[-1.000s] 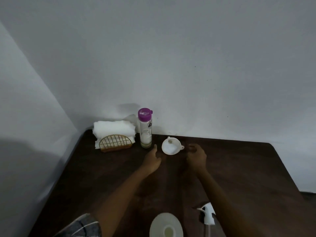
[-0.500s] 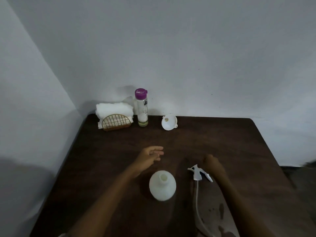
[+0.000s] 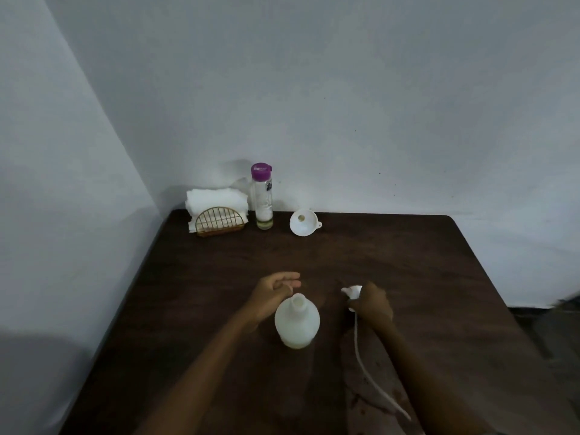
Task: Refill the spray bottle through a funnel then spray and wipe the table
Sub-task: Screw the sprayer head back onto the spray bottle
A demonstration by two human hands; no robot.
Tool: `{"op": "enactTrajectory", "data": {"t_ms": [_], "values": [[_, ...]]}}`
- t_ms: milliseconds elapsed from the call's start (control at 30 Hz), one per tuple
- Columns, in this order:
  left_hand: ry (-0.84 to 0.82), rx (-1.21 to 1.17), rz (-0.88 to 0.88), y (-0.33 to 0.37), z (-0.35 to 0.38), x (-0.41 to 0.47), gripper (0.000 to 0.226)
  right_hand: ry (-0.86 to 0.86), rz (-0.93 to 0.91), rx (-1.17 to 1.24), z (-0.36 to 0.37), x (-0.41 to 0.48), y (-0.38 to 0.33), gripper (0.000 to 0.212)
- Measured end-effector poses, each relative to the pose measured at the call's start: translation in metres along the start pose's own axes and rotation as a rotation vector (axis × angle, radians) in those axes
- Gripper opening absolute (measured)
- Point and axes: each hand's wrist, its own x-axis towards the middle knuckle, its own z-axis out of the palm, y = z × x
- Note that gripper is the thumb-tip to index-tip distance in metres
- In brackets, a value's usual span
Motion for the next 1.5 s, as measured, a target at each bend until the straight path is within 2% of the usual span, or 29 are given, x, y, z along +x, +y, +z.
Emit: {"op": "enactTrajectory", "data": {"t_ms": [167,233,300,400,500,600,700,767,833,900,1033,1200,1300,1433,1500], "values": [[0.159,-0.046,0.083,0.006,-0.003,-0.011,0.032,0.075,-0.168,0.260,-0.055,0.000,-0.035,0.026],[0.248,-0.096,0.136,0.013,-0.002,-0.018,0.031,0.114,-0.222,0.494,-0.082,-0.009,-0.057,0.029],[0.300,-0.151,0.178,0.019,0.001,-0.028,0.028,0.077,-0.216,0.827,-0.106,-0.019,-0.075,0.028],[0.271,-0.167,0.211,0.026,0.004,-0.042,0.025,0.002,-0.206,1.132,-0.125,-0.025,-0.091,0.018],[0.174,-0.068,0.240,0.031,0.007,-0.052,0.030,0.048,-0.189,1.285,-0.136,-0.023,-0.100,0.018],[0.081,0.067,0.307,0.033,0.010,-0.059,0.039,0.114,-0.175,1.333,-0.144,-0.020,-0.106,0.025],[0.074,0.232,0.387,0.033,0.012,-0.060,0.043,0.148,-0.145,1.332,-0.146,-0.017,-0.108,0.028],[0.184,0.323,0.392,0.032,0.014,-0.058,0.038,0.169,-0.136,1.334,-0.145,-0.017,-0.109,0.029],[0.381,0.304,0.352,0.033,0.015,-0.059,0.031,0.198,-0.146,1.336,-0.144,-0.018,-0.109,0.029],[0.520,0.315,0.405,0.034,0.019,-0.059,0.030,0.228,-0.167,1.317,-0.142,-0.020,-0.109,0.029],[0.532,0.598,0.630,0.033,0.036,-0.048,0.040,0.241,-0.157,1.307,-0.138,-0.026,-0.111,0.028],[0.576,0.658,0.712,0.034,0.040,-0.032,0.012,0.251,-0.121,1.363,-0.129,-0.033,-0.111,0.030],[0.496,0.460,0.665,0.029,0.032,-0.030,0.007,0.273,-0.082,1.423,-0.125,-0.037,-0.110,0.031],[0.347,-0.274,0.318,0.029,0.021,-0.028,0.017,0.277,-0.076,1.483,-0.118,-0.041,-0.108,0.031],[0.296,-0.412,0.245,0.024,0.017,-0.027,0.020,0.263,-0.097,1.502,-0.113,-0.044,-0.109,0.032]]}}
